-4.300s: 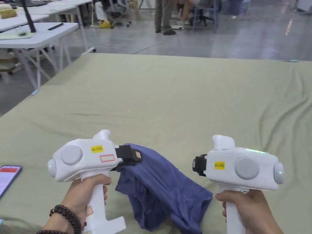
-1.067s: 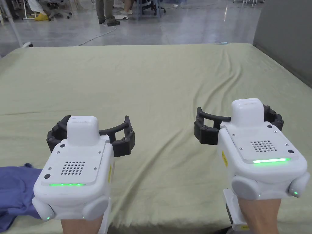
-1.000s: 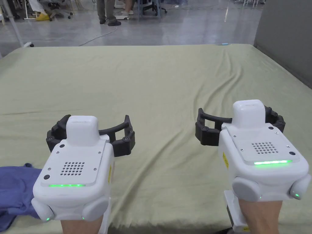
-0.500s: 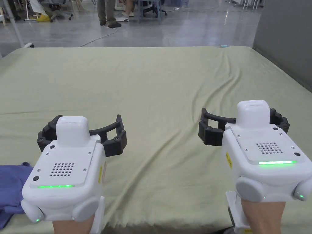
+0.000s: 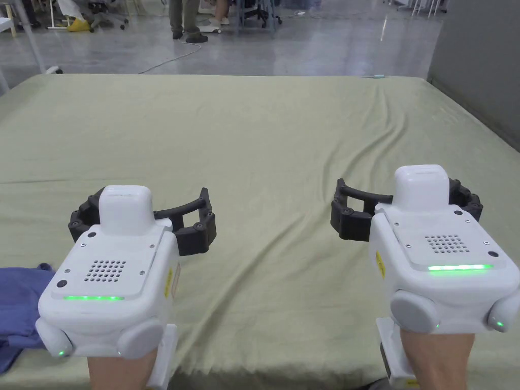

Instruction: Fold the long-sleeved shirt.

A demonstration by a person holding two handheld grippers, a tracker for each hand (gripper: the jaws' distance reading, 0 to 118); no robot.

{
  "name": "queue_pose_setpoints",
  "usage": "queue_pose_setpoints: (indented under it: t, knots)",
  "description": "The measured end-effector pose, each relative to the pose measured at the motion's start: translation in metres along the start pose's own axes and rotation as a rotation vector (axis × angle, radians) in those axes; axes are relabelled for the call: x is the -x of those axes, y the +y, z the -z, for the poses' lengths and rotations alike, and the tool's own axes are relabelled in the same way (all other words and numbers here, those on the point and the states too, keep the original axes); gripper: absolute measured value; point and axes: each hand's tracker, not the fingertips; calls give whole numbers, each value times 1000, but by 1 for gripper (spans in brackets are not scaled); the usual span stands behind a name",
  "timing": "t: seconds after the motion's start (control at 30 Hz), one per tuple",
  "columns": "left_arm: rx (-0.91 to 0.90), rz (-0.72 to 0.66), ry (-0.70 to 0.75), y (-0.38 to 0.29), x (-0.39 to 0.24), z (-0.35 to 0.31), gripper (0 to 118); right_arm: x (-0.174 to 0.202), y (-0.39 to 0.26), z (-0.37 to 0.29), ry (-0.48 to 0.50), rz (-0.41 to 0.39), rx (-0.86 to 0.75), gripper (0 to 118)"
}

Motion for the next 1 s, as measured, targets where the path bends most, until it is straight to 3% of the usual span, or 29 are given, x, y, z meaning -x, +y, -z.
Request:
queue_pose_setpoints:
  t: [1.0]
  knots:
    - [-17,6,-10,0,10,1,118,9,2,3,47,-7,-1,118]
